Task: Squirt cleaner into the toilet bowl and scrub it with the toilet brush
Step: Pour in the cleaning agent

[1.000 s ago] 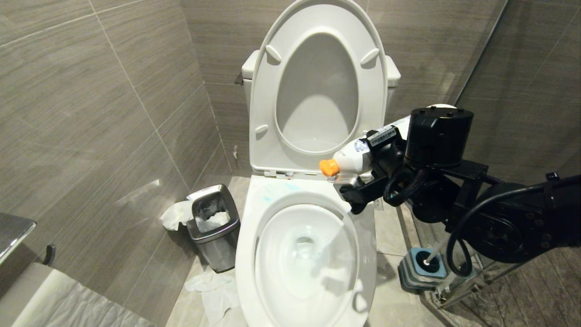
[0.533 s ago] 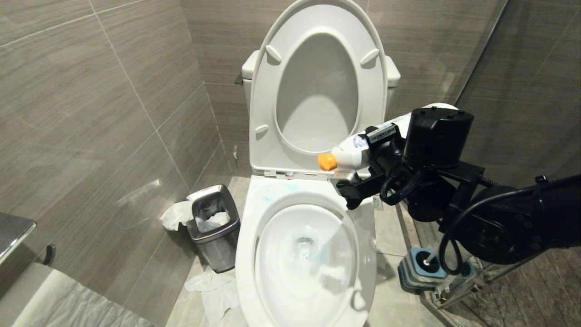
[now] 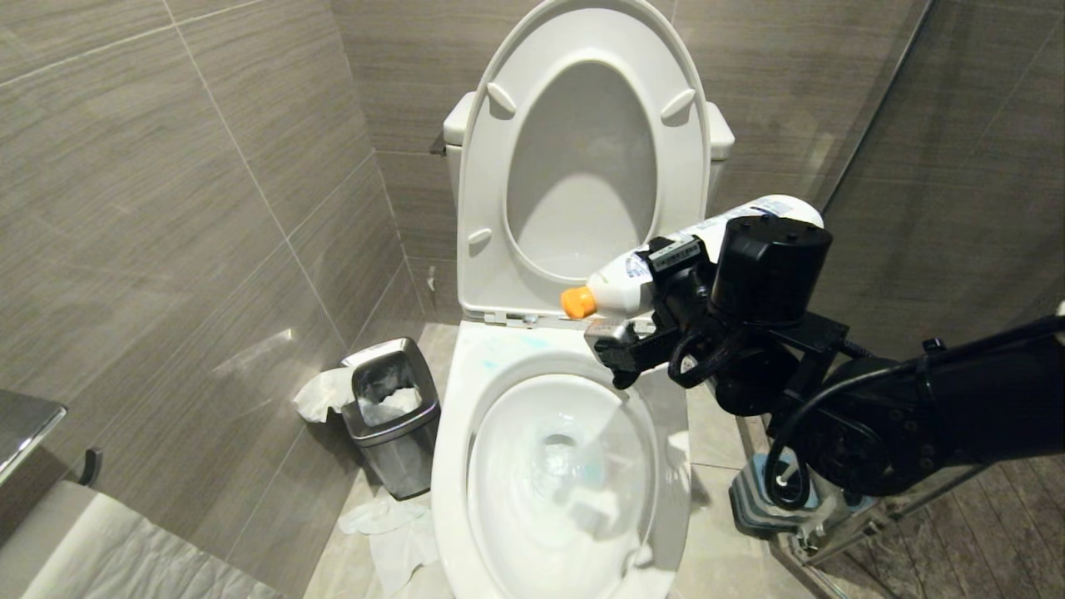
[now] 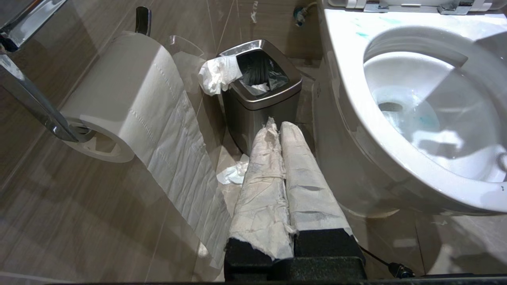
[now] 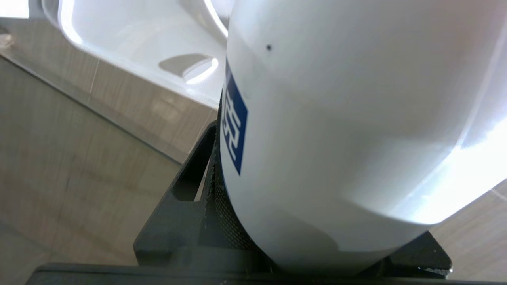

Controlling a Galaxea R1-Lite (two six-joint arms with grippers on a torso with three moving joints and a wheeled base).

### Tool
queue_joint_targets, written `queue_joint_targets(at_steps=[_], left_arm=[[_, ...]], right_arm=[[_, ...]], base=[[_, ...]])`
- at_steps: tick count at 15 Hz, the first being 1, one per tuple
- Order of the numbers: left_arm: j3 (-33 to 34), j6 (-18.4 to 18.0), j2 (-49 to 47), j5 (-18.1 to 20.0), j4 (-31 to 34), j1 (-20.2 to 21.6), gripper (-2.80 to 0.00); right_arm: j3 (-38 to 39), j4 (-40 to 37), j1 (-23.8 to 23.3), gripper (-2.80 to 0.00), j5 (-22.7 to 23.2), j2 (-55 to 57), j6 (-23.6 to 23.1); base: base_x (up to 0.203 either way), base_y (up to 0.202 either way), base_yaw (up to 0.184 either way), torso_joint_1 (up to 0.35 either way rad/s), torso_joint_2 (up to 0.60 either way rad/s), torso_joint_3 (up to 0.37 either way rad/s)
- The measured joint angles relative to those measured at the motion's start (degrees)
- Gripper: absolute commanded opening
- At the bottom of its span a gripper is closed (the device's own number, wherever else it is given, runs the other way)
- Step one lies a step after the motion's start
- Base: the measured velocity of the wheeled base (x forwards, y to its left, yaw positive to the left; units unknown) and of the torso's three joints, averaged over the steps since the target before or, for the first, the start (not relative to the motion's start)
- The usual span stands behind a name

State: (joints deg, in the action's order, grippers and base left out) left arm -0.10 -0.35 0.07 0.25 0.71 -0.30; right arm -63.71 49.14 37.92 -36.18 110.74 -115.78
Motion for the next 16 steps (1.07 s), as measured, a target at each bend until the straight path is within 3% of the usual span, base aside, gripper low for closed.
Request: queue_joint_targets(at_steps=[3,8,16], left_arm=[[0.0,0.0,0.0,0.0,0.0,0.0,-2.80],[0.0,0.0,0.0,0.0,0.0,0.0,-2.80],[0.0,0.0,0.0,0.0,0.0,0.0,-2.80]], right_arm=[[-0.1,0.0,0.2,-2.80,-0.4,0.4,-1.1],[-0.1,0.0,0.2,-2.80,-0.6,0.4,-8.4],[-0.7,0.0,0.1,-2.80,-2.1,0.6,-9.7]], base=[[0.000,0.000,0.000,0.000,0.00,0.000],[0.000,0.000,0.000,0.000,0.00,0.000],[0.000,0.000,0.000,0.000,0.00,0.000]])
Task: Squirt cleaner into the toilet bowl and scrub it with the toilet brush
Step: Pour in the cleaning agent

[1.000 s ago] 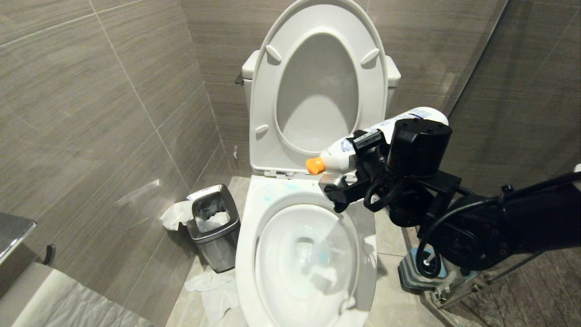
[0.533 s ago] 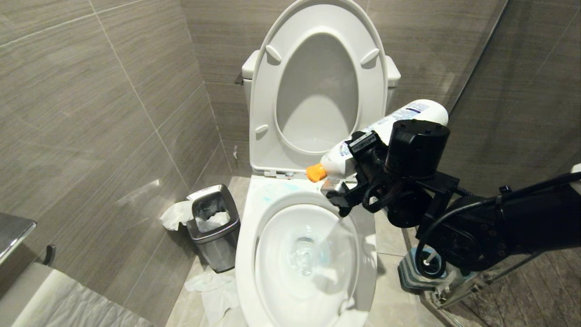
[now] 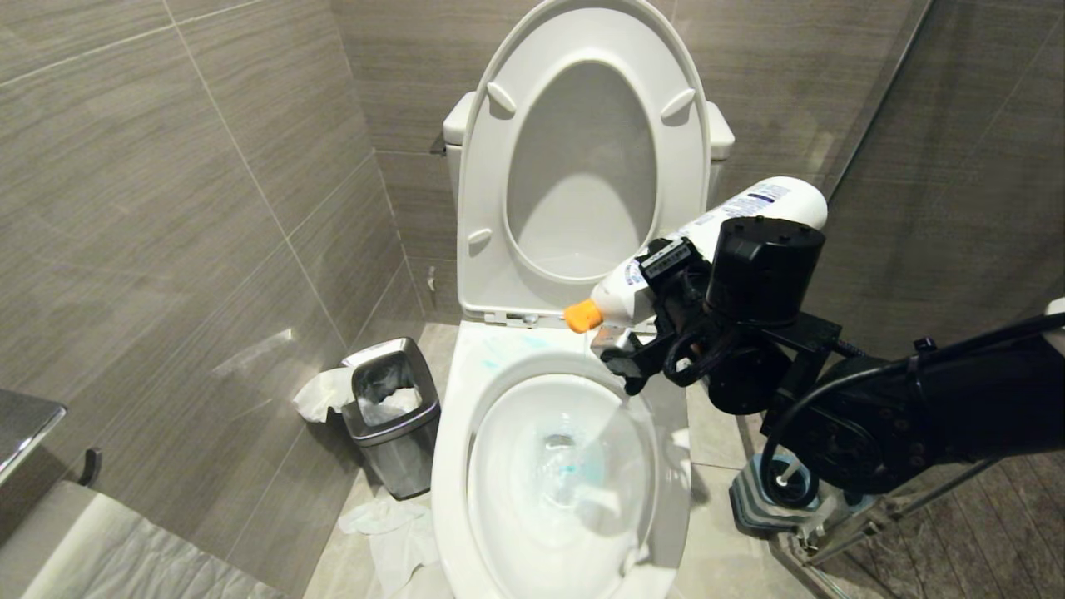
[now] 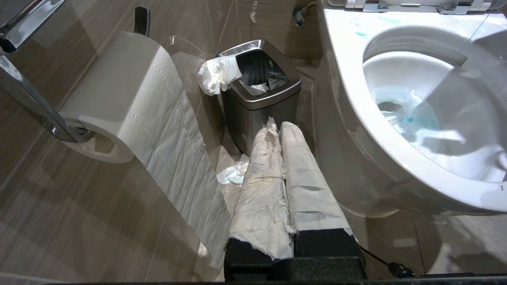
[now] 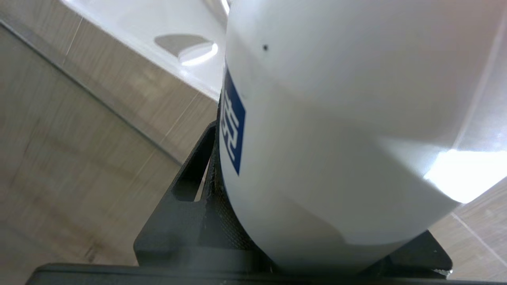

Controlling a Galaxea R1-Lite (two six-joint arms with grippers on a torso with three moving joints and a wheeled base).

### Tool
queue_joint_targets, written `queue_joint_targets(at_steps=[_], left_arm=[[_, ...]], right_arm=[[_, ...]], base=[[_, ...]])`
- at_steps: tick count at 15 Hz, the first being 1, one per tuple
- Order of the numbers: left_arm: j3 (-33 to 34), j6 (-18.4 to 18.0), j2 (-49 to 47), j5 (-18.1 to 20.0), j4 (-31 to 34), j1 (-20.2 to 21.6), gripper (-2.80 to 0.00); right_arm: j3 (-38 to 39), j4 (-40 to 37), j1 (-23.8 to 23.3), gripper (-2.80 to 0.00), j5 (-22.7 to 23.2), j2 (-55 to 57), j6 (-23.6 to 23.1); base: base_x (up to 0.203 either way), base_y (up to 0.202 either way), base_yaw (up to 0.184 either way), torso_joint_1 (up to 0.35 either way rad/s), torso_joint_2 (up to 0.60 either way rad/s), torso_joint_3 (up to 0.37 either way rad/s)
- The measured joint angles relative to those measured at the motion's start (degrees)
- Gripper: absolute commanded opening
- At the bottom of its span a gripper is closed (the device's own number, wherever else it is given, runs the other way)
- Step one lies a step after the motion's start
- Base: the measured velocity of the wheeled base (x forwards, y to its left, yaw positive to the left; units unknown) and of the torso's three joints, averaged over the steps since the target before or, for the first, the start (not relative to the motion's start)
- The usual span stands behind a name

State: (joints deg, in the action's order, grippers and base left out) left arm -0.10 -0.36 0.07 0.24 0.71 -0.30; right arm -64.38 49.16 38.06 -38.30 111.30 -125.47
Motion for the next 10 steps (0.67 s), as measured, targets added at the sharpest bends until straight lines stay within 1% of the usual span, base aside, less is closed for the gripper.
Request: queue_joint_targets(at_steps=[2,4,6,8,10], left_arm=[[0.0,0.0,0.0,0.1,0.0,0.0,-2.80],[0.0,0.1,0.0,0.0,0.0,0.0,-2.80],[0.0,0.1,0.0,0.0,0.0,0.0,-2.80],[0.0,0.1,0.0,0.0,0.0,0.0,-2.80],[0.0,0.1,0.0,0.0,0.0,0.0,-2.80]], right_arm=[[-0.1,0.2,0.0,-2.80,-0.4,0.1,1.3],[0.3,2.5,0.0,-2.80,-1.8,0.1,5.7],[1.5,3.9,0.0,-2.80,-3.0,0.1,13.0],[3.1,4.1,0.0,-2.80,-3.2,-0.2,22.1],[5.2,4.1,0.0,-2.80,-3.1,-0.8,32.4]], base=[[0.000,0.000,0.000,0.000,0.00,0.000],[0.000,0.000,0.000,0.000,0.00,0.000],[0.000,0.000,0.000,0.000,0.00,0.000],[0.000,0.000,0.000,0.000,0.00,0.000],[0.000,0.000,0.000,0.000,0.00,0.000]])
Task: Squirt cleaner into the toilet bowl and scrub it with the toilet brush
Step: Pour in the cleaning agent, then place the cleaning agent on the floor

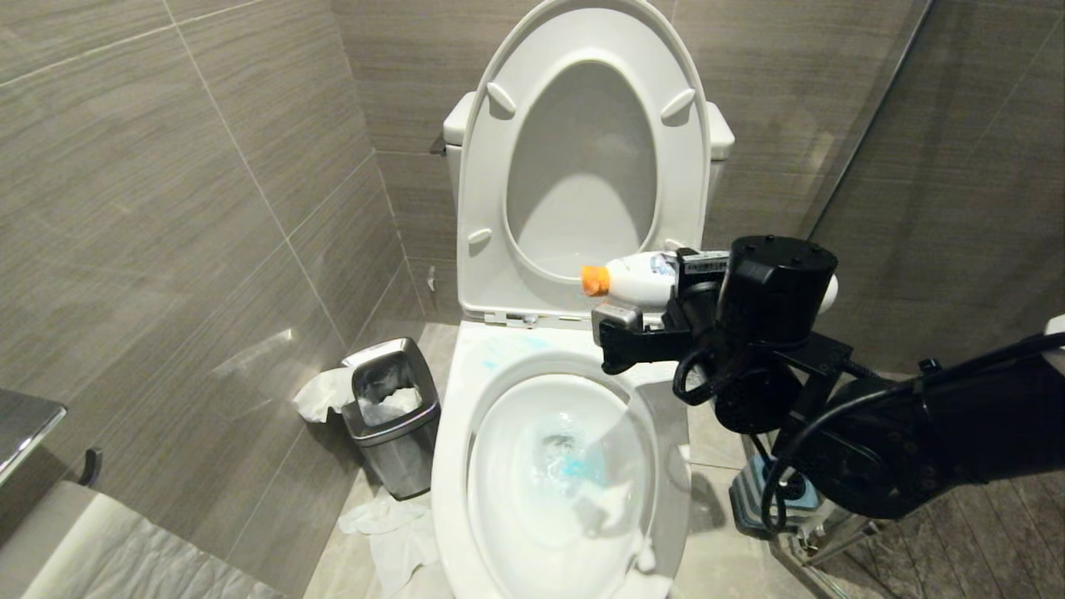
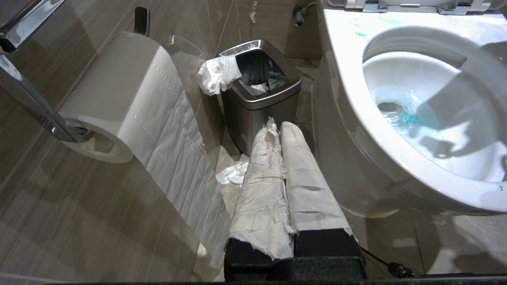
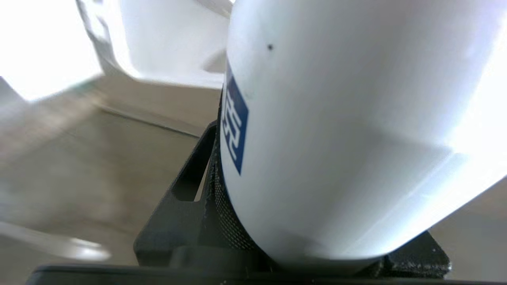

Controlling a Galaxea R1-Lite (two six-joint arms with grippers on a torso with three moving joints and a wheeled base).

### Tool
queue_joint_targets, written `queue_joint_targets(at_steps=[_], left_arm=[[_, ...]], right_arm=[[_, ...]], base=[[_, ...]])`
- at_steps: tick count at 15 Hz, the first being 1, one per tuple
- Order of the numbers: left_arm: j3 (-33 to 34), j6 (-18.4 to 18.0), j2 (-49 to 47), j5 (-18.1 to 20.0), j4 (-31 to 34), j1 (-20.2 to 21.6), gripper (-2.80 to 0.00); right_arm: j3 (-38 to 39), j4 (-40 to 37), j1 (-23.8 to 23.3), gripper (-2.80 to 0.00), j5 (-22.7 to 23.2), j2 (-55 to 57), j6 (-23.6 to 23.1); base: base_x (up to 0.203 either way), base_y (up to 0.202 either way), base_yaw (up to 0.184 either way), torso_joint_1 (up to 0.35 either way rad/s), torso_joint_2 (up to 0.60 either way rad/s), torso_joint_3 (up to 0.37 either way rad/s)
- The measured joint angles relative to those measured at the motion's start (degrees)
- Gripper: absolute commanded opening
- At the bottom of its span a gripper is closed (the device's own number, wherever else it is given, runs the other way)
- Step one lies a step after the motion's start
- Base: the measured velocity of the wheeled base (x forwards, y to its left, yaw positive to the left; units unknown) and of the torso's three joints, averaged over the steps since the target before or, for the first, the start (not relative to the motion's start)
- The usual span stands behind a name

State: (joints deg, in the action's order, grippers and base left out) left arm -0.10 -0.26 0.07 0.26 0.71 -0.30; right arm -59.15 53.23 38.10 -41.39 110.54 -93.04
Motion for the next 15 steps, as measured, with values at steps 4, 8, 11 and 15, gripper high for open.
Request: queue_joint_targets(at_steps=[4,8,11,15], left_arm=[[0.0,0.0,0.0,0.0,0.0,0.0,-2.80],[0.0,0.0,0.0,0.0,0.0,0.0,-2.80],[0.0,0.0,0.0,0.0,0.0,0.0,-2.80],[0.0,0.0,0.0,0.0,0.0,0.0,-2.80]], right_arm=[[0.8,-0.4,1.9,-2.80,0.2,-0.7,18.7],[-3.5,-3.8,1.3,-2.80,0.0,-1.3,28.1],[-9.3,-15.2,0.6,-2.80,0.1,-2.9,39.0],[-16.8,-39.2,0.5,-2.80,4.2,-8.8,61.7]], base=[[0.000,0.000,0.000,0.000,0.00,0.000],[0.000,0.000,0.000,0.000,0.00,0.000],[0.000,0.000,0.000,0.000,0.00,0.000],[0.000,0.000,0.000,0.000,0.00,0.000]])
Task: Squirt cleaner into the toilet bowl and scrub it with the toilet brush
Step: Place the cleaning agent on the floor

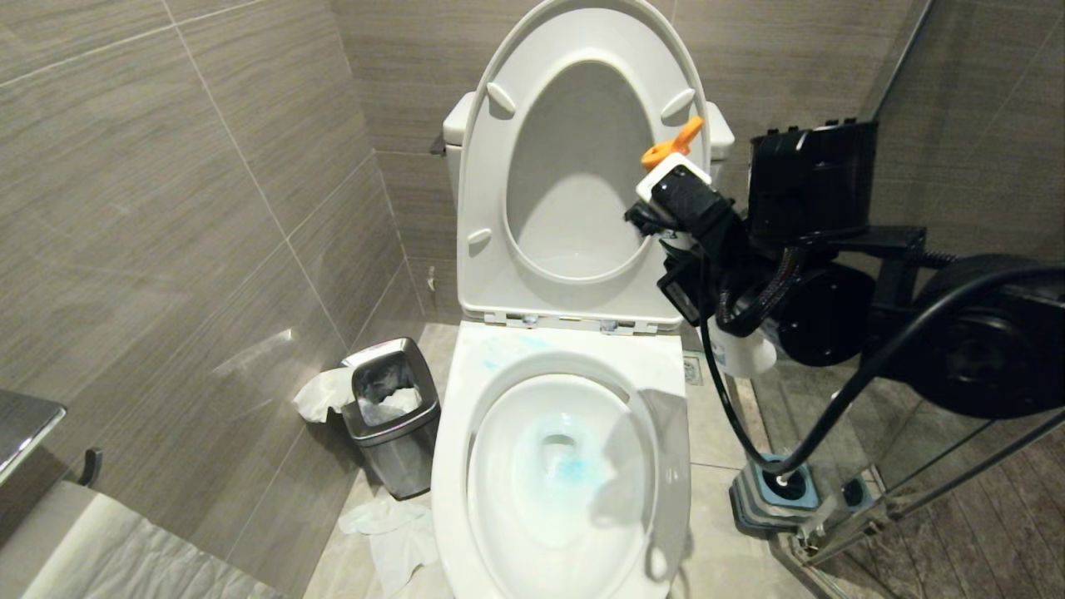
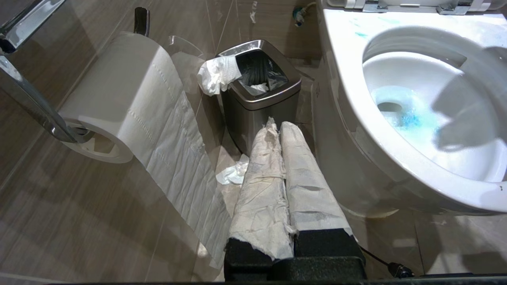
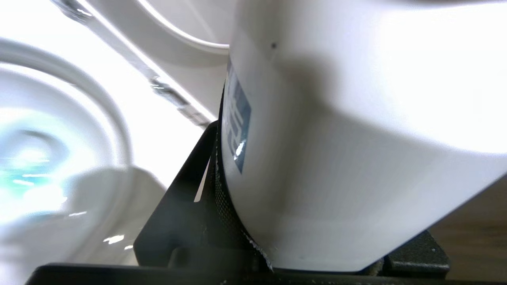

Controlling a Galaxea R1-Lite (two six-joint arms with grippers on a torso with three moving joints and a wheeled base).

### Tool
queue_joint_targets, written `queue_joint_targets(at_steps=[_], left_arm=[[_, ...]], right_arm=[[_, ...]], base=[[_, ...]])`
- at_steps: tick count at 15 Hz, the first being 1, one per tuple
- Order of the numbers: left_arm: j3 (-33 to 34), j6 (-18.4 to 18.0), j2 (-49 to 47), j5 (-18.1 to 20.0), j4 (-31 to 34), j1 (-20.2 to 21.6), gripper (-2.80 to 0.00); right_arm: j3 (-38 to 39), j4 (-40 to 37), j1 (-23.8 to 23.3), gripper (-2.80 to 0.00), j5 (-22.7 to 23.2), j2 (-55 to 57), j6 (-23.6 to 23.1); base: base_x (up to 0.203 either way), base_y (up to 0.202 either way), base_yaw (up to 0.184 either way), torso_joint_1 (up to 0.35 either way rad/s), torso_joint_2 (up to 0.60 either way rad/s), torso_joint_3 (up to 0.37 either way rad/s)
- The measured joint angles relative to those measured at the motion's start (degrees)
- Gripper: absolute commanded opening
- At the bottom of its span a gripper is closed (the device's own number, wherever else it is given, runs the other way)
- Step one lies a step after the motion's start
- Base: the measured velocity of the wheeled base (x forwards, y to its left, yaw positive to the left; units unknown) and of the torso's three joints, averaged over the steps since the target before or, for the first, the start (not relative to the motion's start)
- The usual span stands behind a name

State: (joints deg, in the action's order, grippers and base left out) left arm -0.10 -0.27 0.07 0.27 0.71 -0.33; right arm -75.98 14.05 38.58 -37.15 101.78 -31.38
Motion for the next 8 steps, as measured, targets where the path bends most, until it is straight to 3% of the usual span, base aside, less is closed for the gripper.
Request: queue_joint_targets(at_steps=[3,5,8], left_arm=[[0.0,0.0,0.0,0.0,0.0,0.0,-2.80],[0.0,0.0,0.0,0.0,0.0,0.0,-2.80],[0.0,0.0,0.0,0.0,0.0,0.0,-2.80]], right_arm=[[-2.3,-15.5,-1.6,-2.80,10.1,-6.6,18.8],[-1.8,-19.6,-4.7,-2.80,19.2,-10.8,27.9],[2.5,-19.0,-8.2,-2.80,22.0,-16.0,31.7]], base=[[0.000,0.000,0.000,0.000,0.00,0.000],[0.000,0.000,0.000,0.000,0.00,0.000],[0.000,0.000,0.000,0.000,0.00,0.000]])
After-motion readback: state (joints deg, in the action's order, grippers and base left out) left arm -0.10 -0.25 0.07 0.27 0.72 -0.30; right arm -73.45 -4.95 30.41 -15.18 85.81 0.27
